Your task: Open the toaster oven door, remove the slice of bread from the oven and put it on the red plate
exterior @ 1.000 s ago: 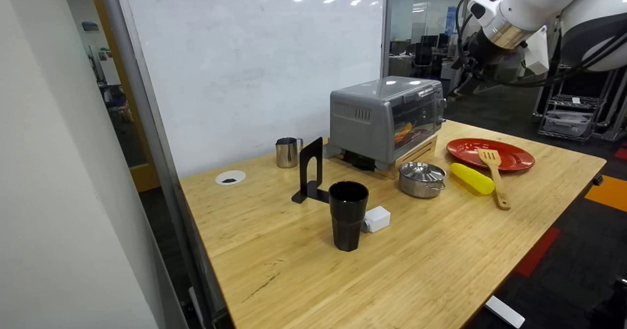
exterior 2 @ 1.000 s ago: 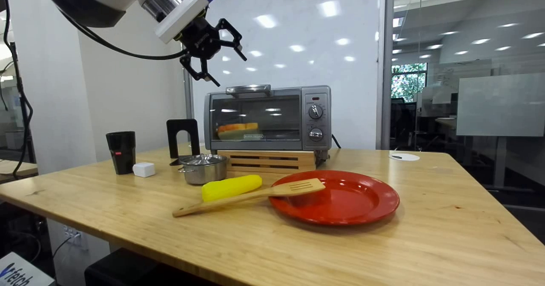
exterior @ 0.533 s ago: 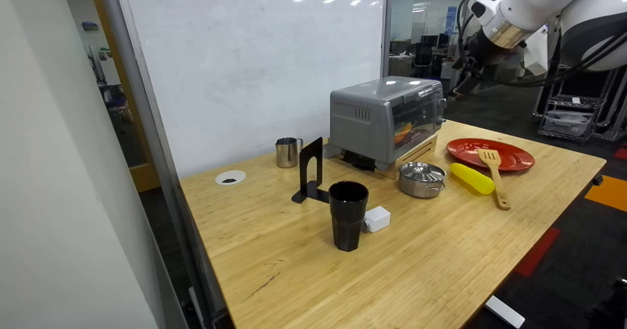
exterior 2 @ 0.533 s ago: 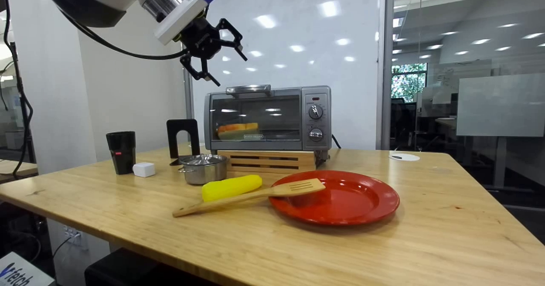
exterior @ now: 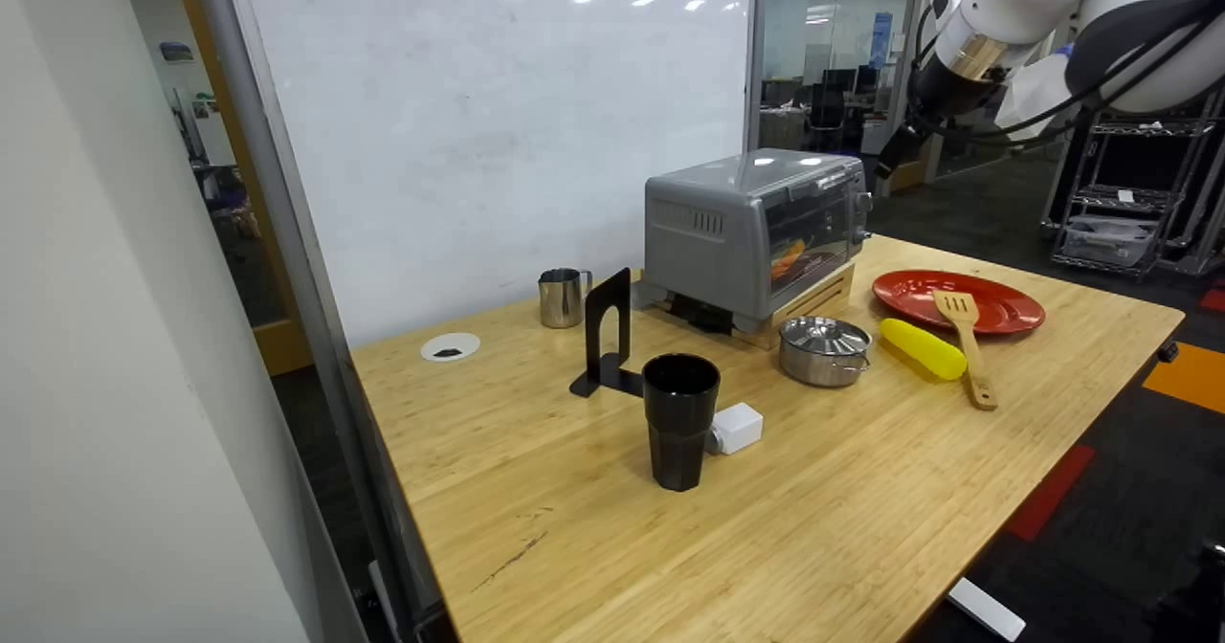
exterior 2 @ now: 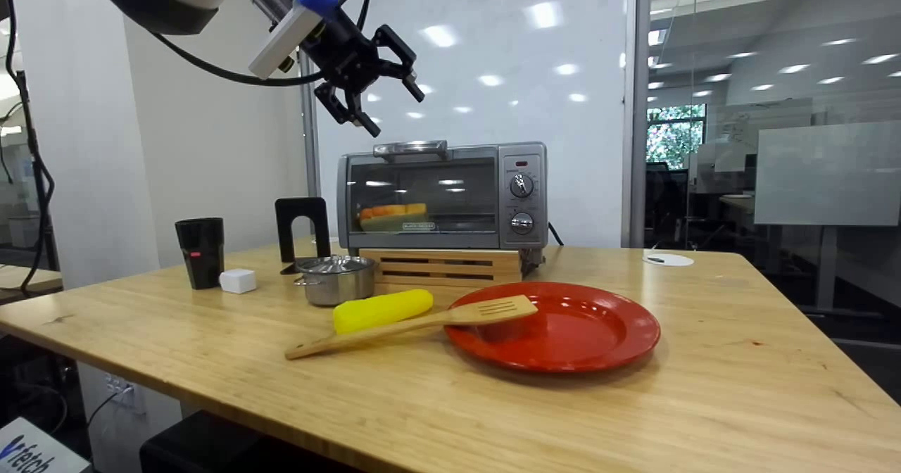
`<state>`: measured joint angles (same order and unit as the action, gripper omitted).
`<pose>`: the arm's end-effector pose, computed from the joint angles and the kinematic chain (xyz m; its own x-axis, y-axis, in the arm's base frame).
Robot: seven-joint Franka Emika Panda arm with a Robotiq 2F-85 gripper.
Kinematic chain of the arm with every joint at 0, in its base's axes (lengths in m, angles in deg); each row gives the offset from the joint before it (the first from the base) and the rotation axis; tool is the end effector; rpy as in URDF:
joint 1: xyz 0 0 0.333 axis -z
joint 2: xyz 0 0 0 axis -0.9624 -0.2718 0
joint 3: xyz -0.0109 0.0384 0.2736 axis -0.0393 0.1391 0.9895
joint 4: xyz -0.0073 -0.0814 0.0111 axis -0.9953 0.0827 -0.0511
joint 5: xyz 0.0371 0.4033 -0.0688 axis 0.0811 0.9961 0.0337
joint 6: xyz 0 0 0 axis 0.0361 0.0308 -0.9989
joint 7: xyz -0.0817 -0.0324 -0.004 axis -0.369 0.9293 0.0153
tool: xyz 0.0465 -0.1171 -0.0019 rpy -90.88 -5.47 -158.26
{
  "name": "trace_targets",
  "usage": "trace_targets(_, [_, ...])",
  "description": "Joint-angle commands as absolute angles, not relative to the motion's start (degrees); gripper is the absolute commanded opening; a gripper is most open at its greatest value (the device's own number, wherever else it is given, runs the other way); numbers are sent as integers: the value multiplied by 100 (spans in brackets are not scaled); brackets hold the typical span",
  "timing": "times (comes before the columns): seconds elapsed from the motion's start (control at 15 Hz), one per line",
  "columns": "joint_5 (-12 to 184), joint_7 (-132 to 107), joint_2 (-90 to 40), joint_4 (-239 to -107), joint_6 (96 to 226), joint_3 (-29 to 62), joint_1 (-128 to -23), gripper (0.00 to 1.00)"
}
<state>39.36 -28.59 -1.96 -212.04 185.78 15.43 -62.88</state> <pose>0.5477 -0.1335 0.3849 0.8451 0.2026 0.4947 -0.0644 -0.8801 0.4705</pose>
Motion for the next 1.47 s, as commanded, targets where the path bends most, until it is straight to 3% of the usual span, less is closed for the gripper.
trace_targets(0.0, [4528, -3471, -642, -20714, 18040, 1602, -6339, 100])
trace_targets(0.8, [6470, -6158, -484, -20362, 17016, 1649, -6891, 100])
trace_targets(1.4, [6479, -8484, -1237, -19389, 16316, 1507, -6792, 100])
